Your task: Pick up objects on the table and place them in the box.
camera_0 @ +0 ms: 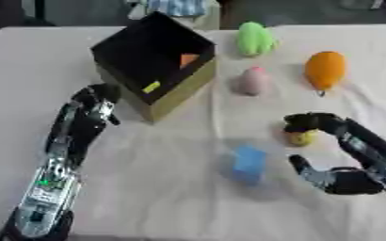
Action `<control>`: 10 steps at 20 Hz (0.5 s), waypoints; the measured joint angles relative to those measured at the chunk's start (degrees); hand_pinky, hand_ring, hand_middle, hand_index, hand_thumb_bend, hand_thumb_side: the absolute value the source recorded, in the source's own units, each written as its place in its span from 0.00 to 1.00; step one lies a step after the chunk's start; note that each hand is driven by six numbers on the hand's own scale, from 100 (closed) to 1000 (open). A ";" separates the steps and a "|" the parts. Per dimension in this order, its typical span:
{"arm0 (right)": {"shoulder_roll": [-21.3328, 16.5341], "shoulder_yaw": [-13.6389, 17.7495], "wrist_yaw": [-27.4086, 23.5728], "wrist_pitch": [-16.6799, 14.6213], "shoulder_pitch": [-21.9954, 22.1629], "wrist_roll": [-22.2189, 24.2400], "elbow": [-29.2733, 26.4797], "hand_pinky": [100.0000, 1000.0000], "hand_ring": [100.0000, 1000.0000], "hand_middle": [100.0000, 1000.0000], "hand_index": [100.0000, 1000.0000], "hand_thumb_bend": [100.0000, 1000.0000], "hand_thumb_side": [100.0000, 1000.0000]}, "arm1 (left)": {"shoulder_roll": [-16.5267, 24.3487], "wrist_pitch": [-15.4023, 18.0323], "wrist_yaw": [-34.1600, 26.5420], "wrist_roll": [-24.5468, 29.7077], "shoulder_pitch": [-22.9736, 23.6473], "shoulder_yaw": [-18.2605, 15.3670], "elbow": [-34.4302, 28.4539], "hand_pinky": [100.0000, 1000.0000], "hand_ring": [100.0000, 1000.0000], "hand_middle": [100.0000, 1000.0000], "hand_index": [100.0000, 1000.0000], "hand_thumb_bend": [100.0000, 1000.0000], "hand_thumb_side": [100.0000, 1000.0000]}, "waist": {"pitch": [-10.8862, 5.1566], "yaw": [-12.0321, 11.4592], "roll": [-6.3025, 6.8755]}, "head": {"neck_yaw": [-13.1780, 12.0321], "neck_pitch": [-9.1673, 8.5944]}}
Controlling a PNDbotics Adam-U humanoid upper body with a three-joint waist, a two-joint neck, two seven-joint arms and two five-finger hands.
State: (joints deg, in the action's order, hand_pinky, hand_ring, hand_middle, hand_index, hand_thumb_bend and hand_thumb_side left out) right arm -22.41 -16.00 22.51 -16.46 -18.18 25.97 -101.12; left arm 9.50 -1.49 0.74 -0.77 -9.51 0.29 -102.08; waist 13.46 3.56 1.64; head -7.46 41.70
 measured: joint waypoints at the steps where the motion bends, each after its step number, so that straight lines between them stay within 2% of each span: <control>1: -0.18 -0.28 0.78 -0.26 -0.23 0.66 0.00 0.78 0.78 0.73 0.92 0.29 0.34 | 0.00 0.00 0.00 0.02 0.00 0.04 0.00 0.36 0.72 0.57 0.67 0.34 0.56 | 0.00 0.00 0.00 | 0.01 0.00; 10: -1.11 -1.71 8.97 -2.01 -2.43 3.46 -0.01 0.77 0.79 0.75 0.92 0.41 0.36 | 0.00 -0.07 0.00 0.17 0.16 0.14 0.02 0.36 0.72 0.57 0.67 0.34 0.56 | 0.00 -0.04 0.00 | 0.12 0.02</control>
State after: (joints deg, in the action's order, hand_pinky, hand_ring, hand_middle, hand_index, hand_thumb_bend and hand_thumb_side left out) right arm -23.53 -17.71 31.48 -18.47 -20.60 29.43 -101.13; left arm 9.50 -1.56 0.74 -0.60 -9.35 0.43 -102.06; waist 13.46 3.51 1.63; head -7.34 41.72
